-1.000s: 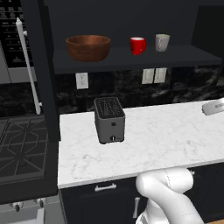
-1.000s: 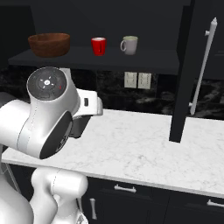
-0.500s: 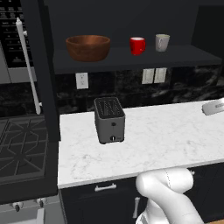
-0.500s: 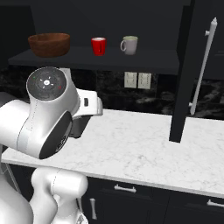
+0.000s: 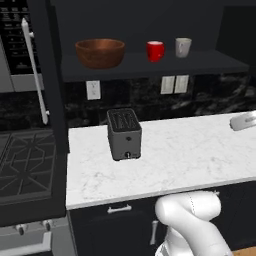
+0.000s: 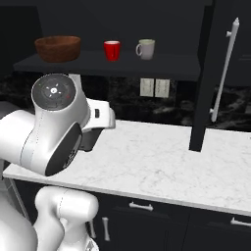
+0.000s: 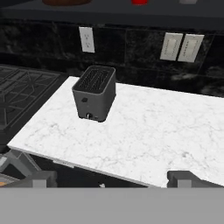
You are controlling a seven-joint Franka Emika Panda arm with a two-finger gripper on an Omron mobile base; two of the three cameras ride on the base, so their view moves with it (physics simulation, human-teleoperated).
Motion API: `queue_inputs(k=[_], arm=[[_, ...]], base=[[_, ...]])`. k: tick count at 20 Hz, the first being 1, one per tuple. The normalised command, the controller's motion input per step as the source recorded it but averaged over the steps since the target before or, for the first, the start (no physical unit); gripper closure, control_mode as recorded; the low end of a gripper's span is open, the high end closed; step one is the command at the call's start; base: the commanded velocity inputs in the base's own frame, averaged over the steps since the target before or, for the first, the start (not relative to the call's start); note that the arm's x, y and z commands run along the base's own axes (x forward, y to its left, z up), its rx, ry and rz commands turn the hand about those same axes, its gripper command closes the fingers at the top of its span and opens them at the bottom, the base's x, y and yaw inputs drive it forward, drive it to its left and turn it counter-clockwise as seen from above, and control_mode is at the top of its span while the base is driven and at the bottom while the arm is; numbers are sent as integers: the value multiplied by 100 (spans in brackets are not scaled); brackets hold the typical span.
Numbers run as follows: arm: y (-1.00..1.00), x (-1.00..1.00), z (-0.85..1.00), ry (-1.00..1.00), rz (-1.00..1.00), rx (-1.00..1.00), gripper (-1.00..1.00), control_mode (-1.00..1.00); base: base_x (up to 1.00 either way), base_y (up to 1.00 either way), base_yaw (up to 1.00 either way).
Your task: Gather all objects into one cabinet and sort the glasses and bowls to opposite sides.
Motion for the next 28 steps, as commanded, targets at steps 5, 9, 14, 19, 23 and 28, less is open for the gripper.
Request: queue_inputs(k=[5,9,14,19,23,28], arm=[[0,0,0,0,0,0,-100,100],[0,0,0,0,0,0,-100,100],[0,0,0,0,0,0,-100,100],[0,0,0,0,0,0,-100,100],[0,0,0,0,0,0,-100,100],[0,0,0,0,0,0,-100,100]], base=[[-100,-1,0],[-92,35,0],[-71,100,-3],[-94,100,-1],[-81,100,0],[-4,100,-5]])
